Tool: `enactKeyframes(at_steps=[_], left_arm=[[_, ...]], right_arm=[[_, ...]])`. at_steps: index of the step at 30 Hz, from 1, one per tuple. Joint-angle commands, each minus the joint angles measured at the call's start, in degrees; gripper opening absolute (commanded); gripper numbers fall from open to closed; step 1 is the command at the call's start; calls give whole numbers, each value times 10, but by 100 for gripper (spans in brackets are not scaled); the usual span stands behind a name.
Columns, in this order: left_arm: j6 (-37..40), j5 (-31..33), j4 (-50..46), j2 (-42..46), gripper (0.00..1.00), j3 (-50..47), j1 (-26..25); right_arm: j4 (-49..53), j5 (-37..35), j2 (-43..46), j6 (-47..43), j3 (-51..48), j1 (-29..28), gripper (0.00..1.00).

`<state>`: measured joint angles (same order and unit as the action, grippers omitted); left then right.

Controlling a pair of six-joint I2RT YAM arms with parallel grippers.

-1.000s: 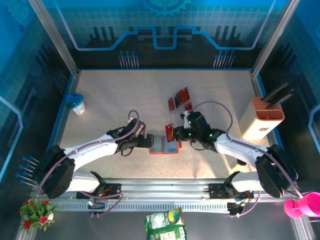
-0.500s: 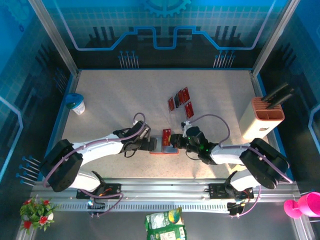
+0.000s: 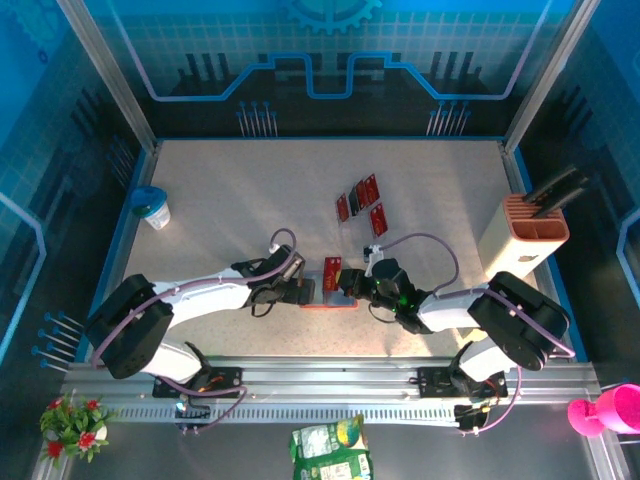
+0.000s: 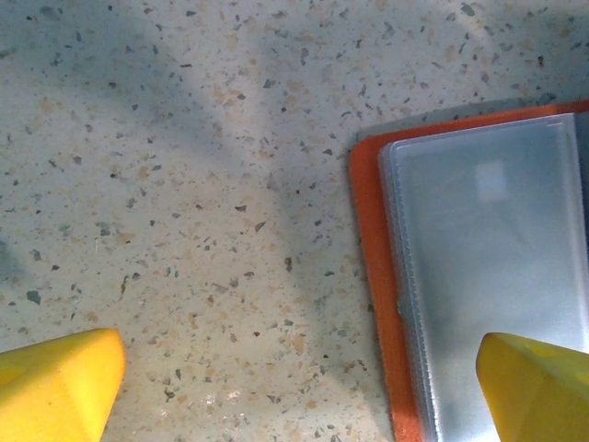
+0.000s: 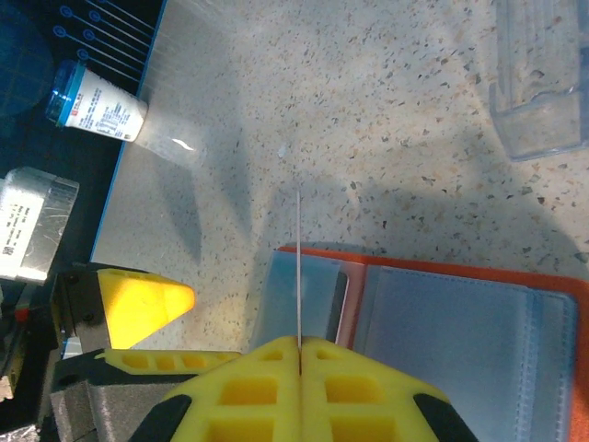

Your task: Put the credit cards into the card holder

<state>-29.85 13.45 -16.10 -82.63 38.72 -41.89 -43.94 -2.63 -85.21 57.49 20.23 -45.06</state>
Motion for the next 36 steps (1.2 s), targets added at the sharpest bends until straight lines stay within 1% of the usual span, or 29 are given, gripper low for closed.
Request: enactKeyframes(at_steps=[1, 23, 36], left_arm=[[1, 17, -1, -6, 99, -14, -5], [-11, 24, -10, -13, 99, -20, -7], [-12, 24, -7, -15, 99, -23, -7]], right_arm=[[-23, -17, -8, 6, -9, -8, 0], [-28, -26, -19, 10, -16, -8, 0], [-68, -14, -55, 28, -24, -10, 0]])
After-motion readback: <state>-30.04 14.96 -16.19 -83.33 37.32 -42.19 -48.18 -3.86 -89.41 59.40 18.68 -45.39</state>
